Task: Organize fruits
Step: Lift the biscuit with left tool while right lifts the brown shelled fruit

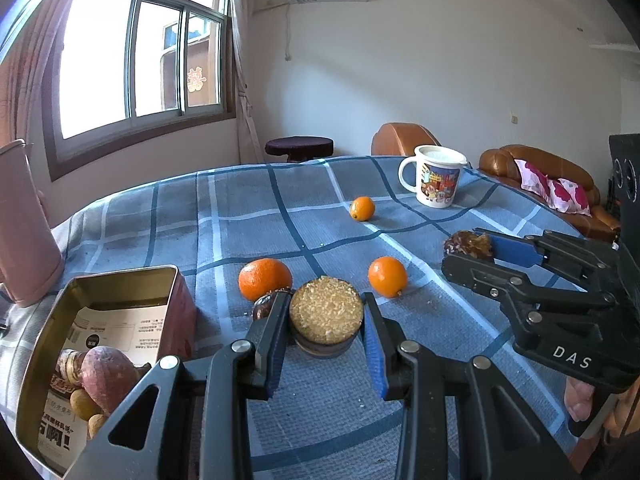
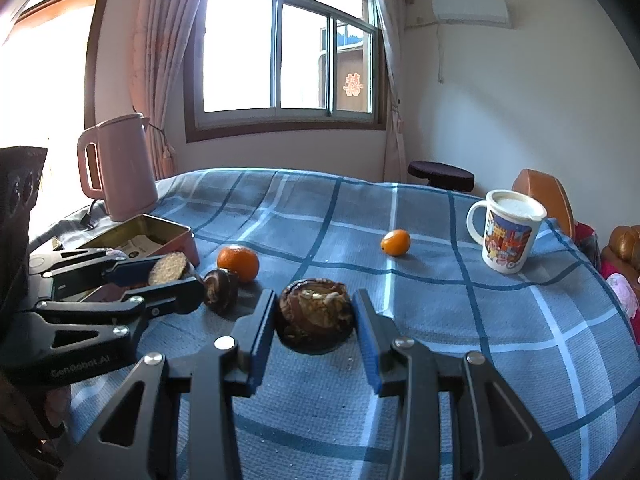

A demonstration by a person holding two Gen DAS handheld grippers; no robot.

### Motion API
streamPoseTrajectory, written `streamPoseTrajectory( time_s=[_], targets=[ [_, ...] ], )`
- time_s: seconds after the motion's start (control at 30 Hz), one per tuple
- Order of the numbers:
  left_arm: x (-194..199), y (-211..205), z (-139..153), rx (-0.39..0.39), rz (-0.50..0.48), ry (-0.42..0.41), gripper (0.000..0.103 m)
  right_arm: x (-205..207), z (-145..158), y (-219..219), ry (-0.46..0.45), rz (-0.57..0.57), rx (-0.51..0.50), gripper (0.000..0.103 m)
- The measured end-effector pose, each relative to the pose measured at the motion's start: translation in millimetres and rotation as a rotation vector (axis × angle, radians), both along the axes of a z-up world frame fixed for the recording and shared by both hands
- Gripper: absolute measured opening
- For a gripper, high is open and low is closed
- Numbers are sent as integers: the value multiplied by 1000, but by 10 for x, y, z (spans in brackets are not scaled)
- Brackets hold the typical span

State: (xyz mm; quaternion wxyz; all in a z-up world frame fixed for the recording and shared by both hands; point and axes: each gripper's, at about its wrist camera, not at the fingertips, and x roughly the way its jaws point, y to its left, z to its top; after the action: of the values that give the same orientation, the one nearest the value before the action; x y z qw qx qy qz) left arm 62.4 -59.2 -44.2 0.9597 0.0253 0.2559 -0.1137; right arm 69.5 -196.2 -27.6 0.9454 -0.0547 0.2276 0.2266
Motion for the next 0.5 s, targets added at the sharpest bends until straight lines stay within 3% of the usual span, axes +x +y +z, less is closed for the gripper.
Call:
streamPoseTrajectory(
  time_s=[0.5],
  targets=[
    [-61,34,34,-9,14,-38,36,-74,47,-41,-48,-1,27,42]
  ],
)
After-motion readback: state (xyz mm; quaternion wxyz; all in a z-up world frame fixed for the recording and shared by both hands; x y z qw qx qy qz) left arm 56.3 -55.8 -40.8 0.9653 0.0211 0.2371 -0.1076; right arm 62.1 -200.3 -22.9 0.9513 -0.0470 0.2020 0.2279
